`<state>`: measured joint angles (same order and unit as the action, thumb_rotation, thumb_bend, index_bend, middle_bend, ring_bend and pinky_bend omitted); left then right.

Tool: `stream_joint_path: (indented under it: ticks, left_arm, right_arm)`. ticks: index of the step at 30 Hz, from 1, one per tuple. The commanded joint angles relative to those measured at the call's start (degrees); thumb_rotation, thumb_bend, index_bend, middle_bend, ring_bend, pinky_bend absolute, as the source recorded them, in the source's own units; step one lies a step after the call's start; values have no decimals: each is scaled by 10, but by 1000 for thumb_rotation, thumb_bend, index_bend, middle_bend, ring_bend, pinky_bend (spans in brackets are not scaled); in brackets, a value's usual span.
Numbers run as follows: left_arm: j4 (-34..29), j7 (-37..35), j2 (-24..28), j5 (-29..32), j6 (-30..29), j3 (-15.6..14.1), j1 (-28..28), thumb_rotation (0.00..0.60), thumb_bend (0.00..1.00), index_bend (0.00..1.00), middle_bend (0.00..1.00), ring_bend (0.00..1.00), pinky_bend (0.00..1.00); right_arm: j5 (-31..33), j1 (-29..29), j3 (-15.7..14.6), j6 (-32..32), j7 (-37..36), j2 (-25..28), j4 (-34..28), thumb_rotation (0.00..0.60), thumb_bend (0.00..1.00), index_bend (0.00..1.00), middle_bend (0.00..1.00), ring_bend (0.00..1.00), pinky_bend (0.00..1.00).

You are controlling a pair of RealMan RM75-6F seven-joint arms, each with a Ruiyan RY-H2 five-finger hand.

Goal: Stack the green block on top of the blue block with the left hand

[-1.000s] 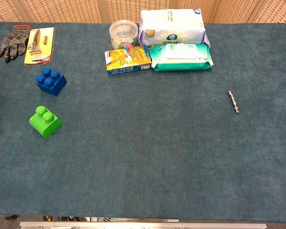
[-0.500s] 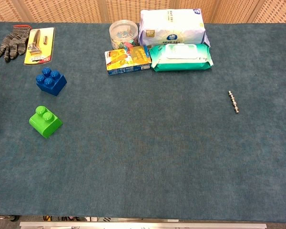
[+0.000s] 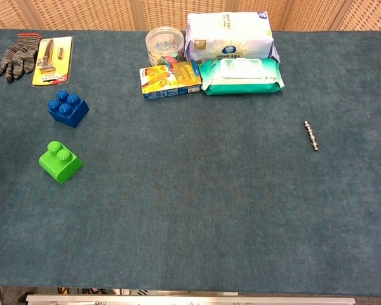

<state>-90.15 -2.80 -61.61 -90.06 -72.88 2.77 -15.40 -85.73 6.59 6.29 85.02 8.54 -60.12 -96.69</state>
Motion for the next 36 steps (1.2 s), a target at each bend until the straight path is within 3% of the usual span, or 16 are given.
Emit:
stream_joint_path:
  ticks: [1,5,17,36]
  left_arm:
    - [13,-20,2,-14,25,1,-25,600,205,126,117,102,87]
    - [15,-32,6,-23,50,-1,-49,600,204,126,119,103,87]
    - [12,-9,6,-72,112,-43,-93,600,204,126,125,103,87]
    - [13,66,-31,-58,178,-77,-119,600,204,125,113,102,87]
  right_arm:
    - [1,0,0,0,3,2,-3,600,185,449,449,406,470]
    - [0,0,-1,1,6,4,-8,600,186,449,449,406,470]
    - [5,-2,-3,1,9,7,-12,600,186,449,449,406,470]
    - [11,-5,-8,-4,-2,4,-1,600,186,449,449,407,470]
